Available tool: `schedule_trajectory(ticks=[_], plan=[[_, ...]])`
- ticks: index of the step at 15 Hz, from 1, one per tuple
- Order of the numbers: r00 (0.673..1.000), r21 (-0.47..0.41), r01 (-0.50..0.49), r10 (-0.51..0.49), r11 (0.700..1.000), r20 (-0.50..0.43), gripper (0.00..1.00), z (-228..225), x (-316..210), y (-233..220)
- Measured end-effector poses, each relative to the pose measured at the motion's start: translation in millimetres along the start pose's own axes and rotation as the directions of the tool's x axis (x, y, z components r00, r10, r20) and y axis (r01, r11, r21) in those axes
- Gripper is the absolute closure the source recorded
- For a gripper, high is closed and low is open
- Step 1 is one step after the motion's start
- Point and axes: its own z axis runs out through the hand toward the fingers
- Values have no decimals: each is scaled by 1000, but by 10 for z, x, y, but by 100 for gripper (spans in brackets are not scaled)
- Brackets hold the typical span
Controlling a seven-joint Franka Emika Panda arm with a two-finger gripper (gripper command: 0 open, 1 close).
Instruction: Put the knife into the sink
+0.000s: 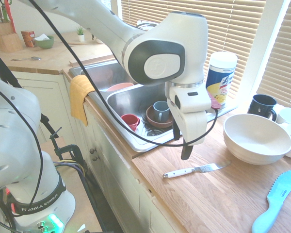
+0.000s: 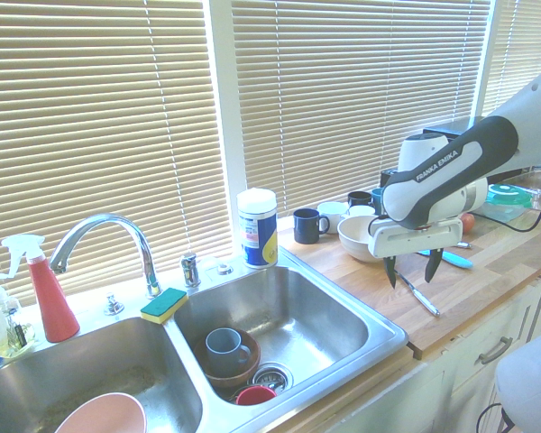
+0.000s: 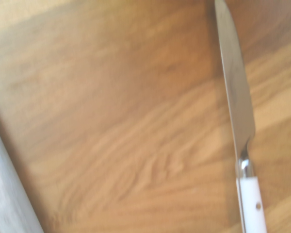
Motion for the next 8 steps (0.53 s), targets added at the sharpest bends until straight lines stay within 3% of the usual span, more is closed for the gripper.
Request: schedule_trajectory(ticks=[8], plan=[[1000,21,21,-21,1000,23,0,70,262,350]])
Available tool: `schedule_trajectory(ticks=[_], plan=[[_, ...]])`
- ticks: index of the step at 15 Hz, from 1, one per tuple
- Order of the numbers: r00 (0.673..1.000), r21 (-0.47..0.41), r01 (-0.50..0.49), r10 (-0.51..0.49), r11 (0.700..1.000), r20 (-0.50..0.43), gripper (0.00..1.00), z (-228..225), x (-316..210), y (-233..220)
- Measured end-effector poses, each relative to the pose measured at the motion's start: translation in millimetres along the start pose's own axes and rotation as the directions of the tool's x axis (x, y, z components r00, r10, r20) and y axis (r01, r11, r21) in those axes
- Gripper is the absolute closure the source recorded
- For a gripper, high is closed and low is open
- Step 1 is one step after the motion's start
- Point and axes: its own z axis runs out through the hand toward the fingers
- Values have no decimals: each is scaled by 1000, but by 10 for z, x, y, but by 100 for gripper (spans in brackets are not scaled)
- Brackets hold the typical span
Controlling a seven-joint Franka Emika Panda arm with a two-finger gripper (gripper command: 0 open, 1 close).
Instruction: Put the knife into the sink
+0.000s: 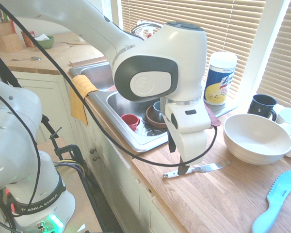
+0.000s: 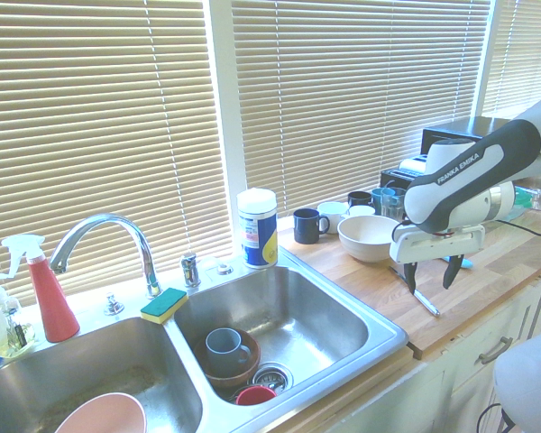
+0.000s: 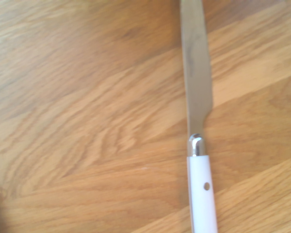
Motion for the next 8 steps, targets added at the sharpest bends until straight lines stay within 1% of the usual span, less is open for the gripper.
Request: schedule_trajectory(ticks=[4,5,8], plan=[[1000,-4,12,-12,1000,11,0,180,99,51],[1000,-3,15,-15,1000,13,100,246,123,54],[999,-10,28,-28,1000,28,100,419,164,73]])
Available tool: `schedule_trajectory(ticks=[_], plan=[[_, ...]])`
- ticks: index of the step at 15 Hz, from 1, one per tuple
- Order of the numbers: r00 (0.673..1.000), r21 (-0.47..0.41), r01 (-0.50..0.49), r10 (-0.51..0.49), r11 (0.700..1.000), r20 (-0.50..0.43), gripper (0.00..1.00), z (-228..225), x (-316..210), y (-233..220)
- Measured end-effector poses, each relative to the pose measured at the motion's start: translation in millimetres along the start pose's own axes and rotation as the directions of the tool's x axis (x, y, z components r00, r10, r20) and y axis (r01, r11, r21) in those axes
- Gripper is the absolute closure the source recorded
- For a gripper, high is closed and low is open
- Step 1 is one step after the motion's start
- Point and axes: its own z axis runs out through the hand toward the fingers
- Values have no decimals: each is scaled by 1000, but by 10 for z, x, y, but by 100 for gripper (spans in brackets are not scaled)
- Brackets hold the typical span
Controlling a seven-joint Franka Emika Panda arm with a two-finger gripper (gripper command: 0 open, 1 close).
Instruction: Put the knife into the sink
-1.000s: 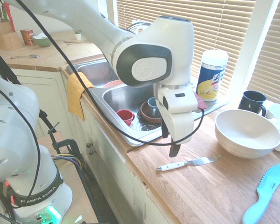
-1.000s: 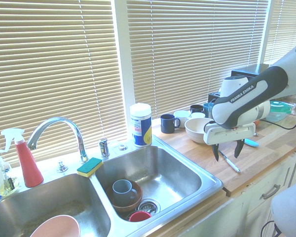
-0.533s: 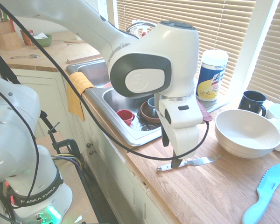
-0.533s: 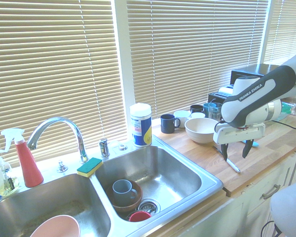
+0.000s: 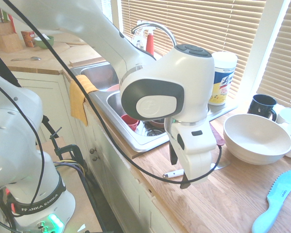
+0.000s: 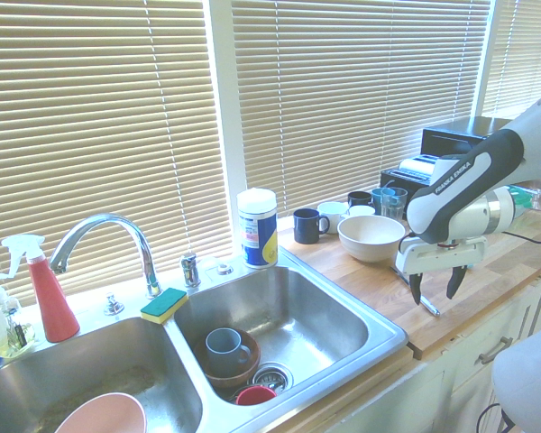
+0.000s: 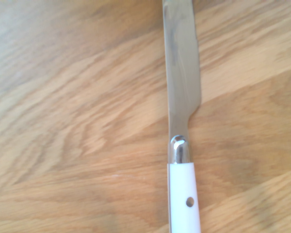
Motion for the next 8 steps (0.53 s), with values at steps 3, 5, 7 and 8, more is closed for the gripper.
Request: schedule_trajectory(ticks=[3,5,7,8], plan=[[1000,0,5,-5,1000,1,100,14,12,12],[1000,1,7,-7,1000,0,100,13,13,10],[1000,1,10,-10,1000,-1,100,12,8,2],[1000,1,12,-12,1000,-2,100,11,1,-8]])
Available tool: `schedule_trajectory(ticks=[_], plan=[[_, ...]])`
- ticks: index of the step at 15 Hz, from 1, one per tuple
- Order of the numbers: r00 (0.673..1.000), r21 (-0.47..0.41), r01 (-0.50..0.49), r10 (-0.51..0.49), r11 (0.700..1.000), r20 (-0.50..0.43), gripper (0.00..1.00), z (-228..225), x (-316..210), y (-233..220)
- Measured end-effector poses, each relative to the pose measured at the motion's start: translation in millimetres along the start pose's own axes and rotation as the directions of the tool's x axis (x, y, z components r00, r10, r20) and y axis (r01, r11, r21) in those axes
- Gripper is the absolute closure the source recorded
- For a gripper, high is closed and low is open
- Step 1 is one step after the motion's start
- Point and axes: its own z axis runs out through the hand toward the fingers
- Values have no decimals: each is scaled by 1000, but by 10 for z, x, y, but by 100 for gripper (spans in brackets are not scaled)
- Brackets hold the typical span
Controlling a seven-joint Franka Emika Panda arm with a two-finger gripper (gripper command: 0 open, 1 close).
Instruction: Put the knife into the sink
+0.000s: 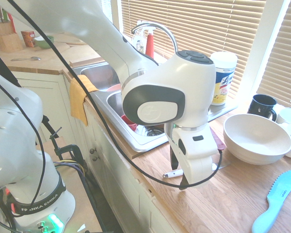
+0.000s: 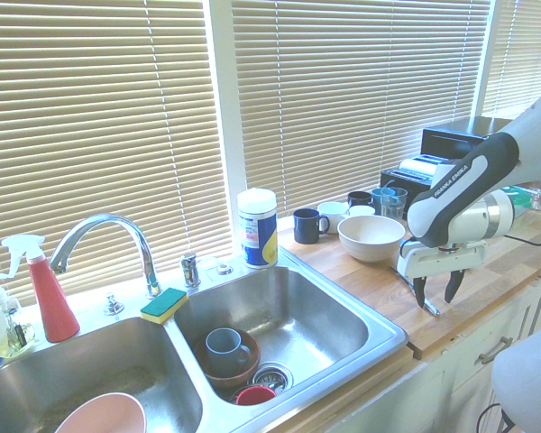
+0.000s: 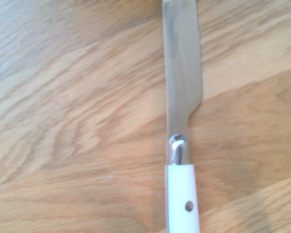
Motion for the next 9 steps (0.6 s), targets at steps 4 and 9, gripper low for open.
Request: schedule_trajectory(ticks=[4,9], plan=[[1000,8,8,-8,1000,5,100,-5,-56,-77],[1000,9,14,-14,1000,13,100,26,-96,-132]])
